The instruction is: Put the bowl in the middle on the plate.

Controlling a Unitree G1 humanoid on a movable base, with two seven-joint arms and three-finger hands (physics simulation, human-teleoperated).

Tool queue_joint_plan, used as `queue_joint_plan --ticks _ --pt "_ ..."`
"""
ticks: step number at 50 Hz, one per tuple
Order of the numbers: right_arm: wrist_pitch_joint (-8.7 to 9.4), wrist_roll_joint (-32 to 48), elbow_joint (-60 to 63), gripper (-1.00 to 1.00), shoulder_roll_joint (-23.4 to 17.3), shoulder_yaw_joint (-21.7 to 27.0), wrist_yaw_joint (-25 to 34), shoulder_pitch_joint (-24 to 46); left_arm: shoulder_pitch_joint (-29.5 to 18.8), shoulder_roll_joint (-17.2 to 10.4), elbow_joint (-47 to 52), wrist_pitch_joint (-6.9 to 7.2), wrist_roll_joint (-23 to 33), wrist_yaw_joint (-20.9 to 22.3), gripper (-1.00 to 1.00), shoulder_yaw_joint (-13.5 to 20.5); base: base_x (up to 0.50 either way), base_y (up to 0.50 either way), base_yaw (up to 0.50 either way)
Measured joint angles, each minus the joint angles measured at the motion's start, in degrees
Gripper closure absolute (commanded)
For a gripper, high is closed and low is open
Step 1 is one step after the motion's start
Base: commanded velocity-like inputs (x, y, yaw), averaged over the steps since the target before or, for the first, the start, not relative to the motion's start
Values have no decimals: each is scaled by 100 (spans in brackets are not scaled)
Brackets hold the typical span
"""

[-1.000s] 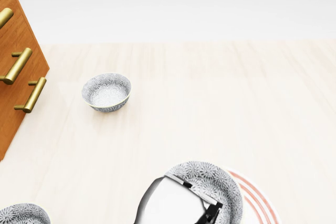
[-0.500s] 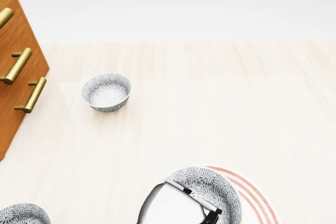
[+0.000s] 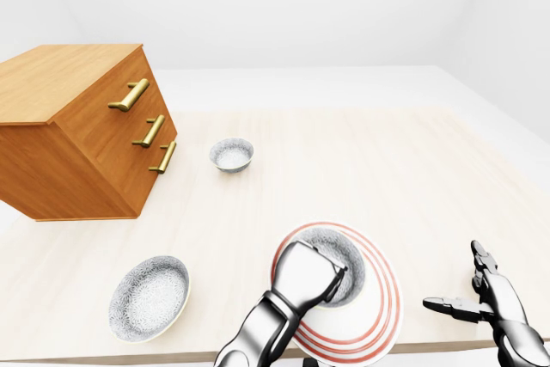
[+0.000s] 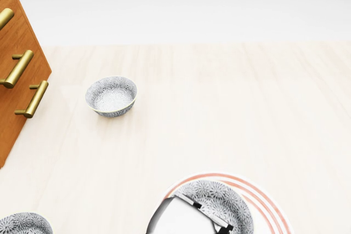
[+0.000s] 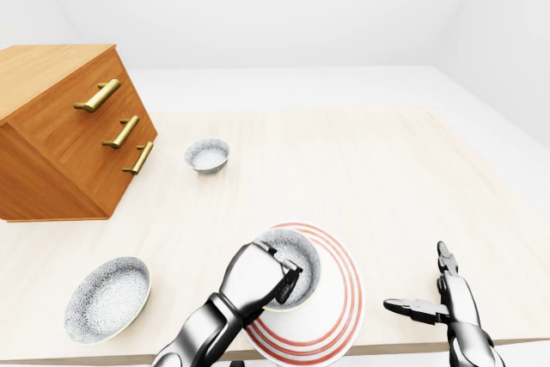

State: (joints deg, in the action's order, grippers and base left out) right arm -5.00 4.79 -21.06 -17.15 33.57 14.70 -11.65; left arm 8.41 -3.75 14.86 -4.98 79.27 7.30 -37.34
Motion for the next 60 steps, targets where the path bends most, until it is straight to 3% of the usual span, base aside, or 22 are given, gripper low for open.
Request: queue_joint_plan --ticks 60 --pt "0 17 -17 -100 -26 -32 -30 4 134 -133 -411 0 128 -222 100 -238 0 0 0"
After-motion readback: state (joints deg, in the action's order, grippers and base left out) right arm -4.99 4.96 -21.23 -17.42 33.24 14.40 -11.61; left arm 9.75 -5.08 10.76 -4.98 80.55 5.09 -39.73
